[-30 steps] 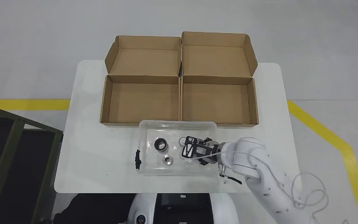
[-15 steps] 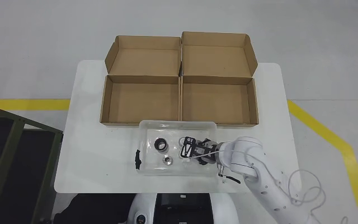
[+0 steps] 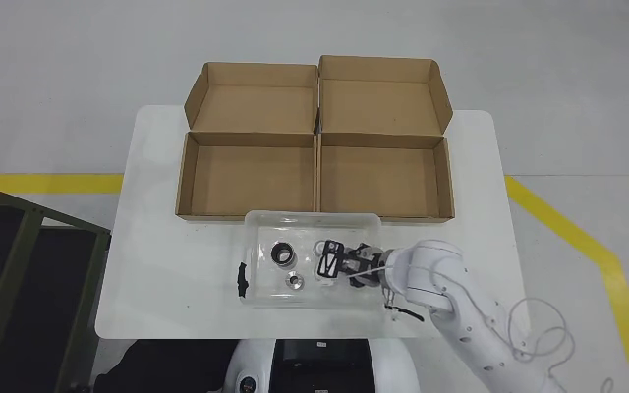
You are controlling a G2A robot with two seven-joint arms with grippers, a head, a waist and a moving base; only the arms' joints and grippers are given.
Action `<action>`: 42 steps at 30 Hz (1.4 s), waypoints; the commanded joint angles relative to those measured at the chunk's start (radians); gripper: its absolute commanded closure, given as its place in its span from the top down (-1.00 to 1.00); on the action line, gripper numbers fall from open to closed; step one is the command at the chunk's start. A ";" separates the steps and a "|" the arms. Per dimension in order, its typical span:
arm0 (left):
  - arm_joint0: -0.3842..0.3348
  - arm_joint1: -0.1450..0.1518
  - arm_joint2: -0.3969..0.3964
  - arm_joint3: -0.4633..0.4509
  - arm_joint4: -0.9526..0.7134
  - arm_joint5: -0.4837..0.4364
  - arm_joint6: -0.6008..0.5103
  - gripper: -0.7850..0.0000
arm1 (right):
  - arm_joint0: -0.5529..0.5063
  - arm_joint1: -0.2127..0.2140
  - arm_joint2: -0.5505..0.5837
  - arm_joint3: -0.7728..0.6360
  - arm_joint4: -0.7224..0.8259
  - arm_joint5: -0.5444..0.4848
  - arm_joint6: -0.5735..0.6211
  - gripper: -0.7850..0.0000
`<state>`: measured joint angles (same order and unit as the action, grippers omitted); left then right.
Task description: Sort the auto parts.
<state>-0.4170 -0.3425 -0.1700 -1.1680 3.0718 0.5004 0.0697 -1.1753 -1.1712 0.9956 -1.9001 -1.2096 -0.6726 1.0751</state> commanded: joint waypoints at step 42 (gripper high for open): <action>0.000 0.000 0.000 0.000 0.000 0.000 0.000 1.00 | -0.223 0.068 0.259 -0.289 0.043 -0.040 -0.571 -1.00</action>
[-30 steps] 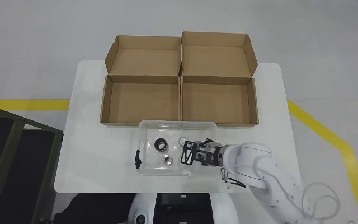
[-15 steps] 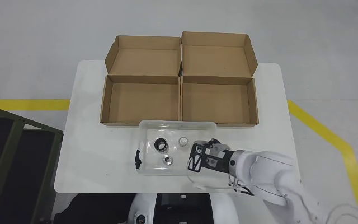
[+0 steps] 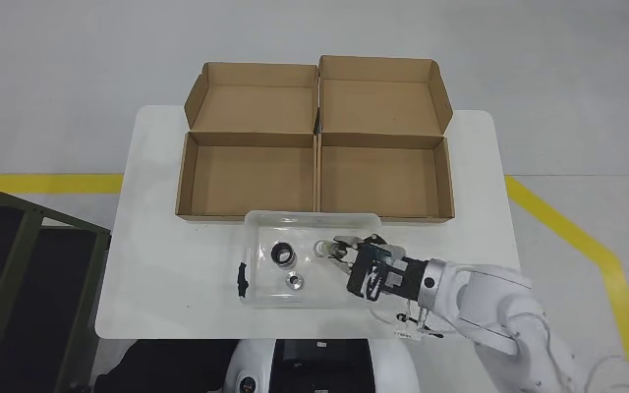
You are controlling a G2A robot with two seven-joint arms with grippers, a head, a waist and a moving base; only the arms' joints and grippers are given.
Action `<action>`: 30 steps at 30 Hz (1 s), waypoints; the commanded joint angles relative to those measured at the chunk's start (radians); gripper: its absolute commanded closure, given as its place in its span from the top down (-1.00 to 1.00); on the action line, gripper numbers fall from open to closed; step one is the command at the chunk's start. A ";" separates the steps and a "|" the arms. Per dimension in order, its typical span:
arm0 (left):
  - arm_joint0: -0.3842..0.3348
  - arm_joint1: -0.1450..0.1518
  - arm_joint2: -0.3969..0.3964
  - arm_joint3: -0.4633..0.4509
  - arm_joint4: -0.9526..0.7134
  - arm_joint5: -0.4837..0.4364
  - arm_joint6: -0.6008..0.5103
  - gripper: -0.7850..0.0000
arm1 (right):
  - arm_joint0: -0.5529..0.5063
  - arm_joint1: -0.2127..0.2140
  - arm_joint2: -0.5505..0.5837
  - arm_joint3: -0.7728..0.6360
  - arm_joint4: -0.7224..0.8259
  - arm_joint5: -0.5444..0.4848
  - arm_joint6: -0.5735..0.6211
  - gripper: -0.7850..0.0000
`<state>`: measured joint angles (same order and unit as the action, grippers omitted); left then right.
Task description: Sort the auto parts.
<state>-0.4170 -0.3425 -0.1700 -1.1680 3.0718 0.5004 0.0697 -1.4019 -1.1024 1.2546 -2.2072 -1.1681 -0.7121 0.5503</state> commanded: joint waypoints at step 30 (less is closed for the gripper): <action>0.000 0.000 0.000 0.000 0.000 0.000 0.000 1.00 | 0.118 -0.029 -0.018 0.053 0.030 0.101 -0.650 -1.00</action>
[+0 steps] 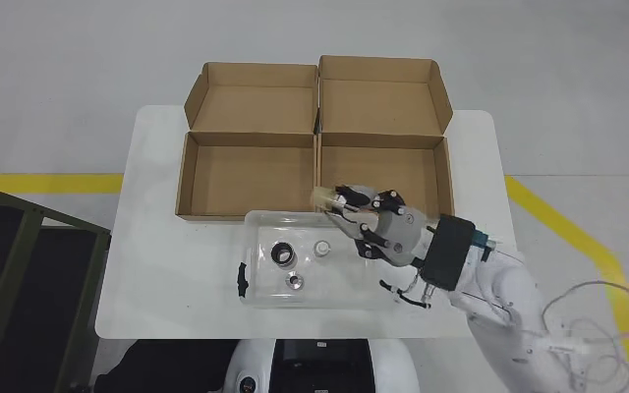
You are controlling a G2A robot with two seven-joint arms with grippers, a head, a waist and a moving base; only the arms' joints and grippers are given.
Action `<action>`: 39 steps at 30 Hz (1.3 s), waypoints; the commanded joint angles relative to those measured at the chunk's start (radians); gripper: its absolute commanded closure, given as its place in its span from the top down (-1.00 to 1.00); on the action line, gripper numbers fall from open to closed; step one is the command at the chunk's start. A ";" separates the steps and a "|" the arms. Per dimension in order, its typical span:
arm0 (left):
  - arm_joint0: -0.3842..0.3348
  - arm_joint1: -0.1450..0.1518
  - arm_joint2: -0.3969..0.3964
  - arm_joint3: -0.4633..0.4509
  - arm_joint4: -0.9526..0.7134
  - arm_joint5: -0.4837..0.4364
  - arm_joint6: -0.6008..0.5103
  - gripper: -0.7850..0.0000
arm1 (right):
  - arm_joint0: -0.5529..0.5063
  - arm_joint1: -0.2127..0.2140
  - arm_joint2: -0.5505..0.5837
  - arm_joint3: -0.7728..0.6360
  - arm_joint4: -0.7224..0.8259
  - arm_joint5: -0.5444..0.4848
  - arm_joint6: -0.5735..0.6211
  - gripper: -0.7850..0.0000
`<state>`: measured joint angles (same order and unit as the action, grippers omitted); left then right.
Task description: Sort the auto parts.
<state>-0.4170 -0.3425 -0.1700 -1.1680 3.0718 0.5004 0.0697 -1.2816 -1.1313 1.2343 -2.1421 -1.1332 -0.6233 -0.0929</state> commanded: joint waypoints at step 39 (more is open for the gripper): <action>0.000 0.000 0.000 0.000 0.000 0.000 0.000 1.00 | -0.047 -0.004 0.026 0.006 -0.104 -0.048 -0.098 -1.00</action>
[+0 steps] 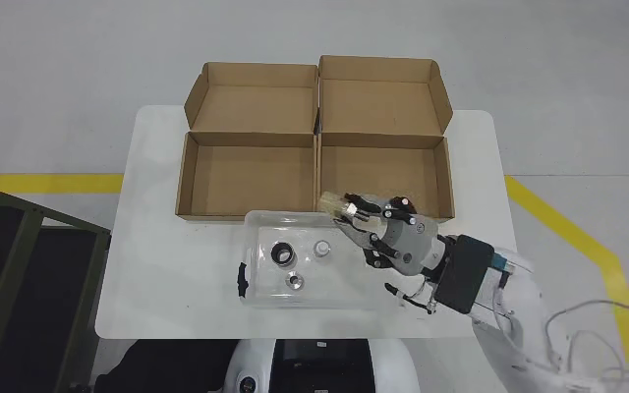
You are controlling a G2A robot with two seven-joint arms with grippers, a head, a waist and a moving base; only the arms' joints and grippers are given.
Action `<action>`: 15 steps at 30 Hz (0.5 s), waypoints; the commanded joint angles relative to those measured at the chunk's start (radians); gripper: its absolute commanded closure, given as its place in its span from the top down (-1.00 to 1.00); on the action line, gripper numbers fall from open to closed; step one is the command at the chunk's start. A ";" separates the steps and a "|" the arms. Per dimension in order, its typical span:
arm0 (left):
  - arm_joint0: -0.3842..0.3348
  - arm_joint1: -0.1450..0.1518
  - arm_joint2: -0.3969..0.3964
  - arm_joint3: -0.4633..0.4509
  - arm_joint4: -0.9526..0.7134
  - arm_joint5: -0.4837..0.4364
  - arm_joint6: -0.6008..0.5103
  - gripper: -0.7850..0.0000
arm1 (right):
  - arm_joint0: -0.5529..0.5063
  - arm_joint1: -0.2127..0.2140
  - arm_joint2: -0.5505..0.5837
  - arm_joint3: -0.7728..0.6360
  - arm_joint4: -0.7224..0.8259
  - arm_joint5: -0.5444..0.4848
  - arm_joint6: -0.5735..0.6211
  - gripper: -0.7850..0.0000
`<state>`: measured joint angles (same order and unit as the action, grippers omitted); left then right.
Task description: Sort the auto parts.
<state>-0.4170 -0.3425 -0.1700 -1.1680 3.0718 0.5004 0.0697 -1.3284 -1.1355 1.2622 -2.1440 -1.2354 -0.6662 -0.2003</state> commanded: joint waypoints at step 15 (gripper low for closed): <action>0.000 0.000 0.000 0.000 0.000 0.000 0.000 1.00 | 0.102 -0.004 -0.048 0.203 0.000 0.005 0.214 -1.00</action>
<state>-0.4170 -0.3425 -0.1700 -1.1680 3.0718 0.5004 0.0697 -1.2433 -1.1379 1.2255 -1.9575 -1.2326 -0.6686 -0.0097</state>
